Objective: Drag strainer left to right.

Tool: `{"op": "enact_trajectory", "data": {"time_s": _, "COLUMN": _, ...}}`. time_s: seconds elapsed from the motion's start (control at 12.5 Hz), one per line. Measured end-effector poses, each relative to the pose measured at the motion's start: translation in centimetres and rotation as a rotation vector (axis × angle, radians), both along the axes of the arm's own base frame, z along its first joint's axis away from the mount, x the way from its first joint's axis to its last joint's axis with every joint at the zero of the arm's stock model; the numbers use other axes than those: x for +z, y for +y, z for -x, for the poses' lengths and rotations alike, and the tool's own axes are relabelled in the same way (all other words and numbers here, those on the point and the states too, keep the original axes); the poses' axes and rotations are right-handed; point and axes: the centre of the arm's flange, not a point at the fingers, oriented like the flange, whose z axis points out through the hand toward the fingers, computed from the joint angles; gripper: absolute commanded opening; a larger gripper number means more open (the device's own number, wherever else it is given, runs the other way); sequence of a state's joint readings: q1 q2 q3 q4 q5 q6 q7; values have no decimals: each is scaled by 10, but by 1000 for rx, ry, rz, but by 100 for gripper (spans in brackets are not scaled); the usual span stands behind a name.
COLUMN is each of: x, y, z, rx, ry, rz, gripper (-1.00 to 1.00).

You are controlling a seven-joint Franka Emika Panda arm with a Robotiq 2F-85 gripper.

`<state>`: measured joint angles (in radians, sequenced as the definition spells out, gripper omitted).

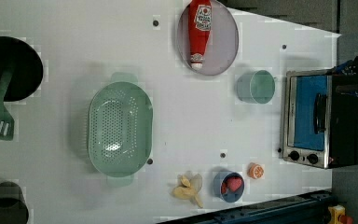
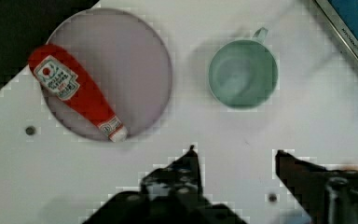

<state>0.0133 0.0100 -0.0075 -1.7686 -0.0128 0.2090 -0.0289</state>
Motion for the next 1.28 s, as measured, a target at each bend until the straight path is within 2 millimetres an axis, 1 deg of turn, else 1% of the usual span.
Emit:
{"op": "enact_trajectory", "data": {"time_s": 0.08, "x": -6, "y": -1, "z": 37, "rx": -52, "ry": 76, "rz": -9, "gripper": 59}}
{"op": "enact_trajectory", "data": {"time_s": 0.16, "x": 1, "y": -5, "z": 78, "rx": -98, "ry": 136, "rz": -8, "gripper": 81}}
{"op": "enact_trajectory", "data": {"time_s": 0.24, "x": 17, "y": -9, "z": 109, "rx": -138, "ry": 140, "rz": -10, "gripper": 99}}
{"op": "enact_trajectory", "data": {"time_s": 0.32, "x": 42, "y": -8, "z": 131, "rx": -152, "ry": 94, "rz": -21, "gripper": 100}}
{"op": "enact_trajectory", "data": {"time_s": 0.4, "x": 71, "y": -2, "z": 144, "rx": -147, "ry": 19, "rz": -37, "gripper": 100}}
{"op": "enact_trajectory", "data": {"time_s": 0.48, "x": 100, "y": 7, "z": 150, "rx": -140, "ry": -70, "rz": -31, "gripper": 100}}
{"op": "enact_trajectory", "data": {"time_s": 0.56, "x": 123, "y": 19, "z": 147, "rx": -139, "ry": -166, "rz": -31, "gripper": 100}}
{"op": "enact_trajectory", "data": {"time_s": 0.64, "x": 132, "y": 38, "z": 139, "rx": -128, "ry": -241, "rz": -20, "gripper": 100}}
{"op": "enact_trajectory", "data": {"time_s": 0.72, "x": 128, "y": 66, "z": 131, "rx": -106, "ry": -259, "rz": -9, "gripper": 100}}
{"op": "enact_trajectory", "data": {"time_s": 0.8, "x": 107, "y": 100, "z": 125, "rx": -80, "ry": -217, "rz": -5, "gripper": 100}}
{"op": "enact_trajectory", "data": {"time_s": 0.96, "x": 49, "y": 170, "z": 111, "rx": -54, "ry": -140, "rz": 20, "gripper": 100}}
{"op": "enact_trajectory", "data": {"time_s": 1.04, "x": 14, "y": 203, "z": 109, "rx": -46, "ry": -90, "rz": 31, "gripper": 100}}
{"op": "enact_trajectory", "data": {"time_s": 1.12, "x": -17, "y": 229, "z": 109, "rx": -58, "ry": -48, "rz": 38, "gripper": 100}}
{"op": "enact_trajectory", "data": {"time_s": 1.28, "x": -65, "y": 269, "z": 116, "rx": -144, "ry": 26, "rz": 36, "gripper": 100}}
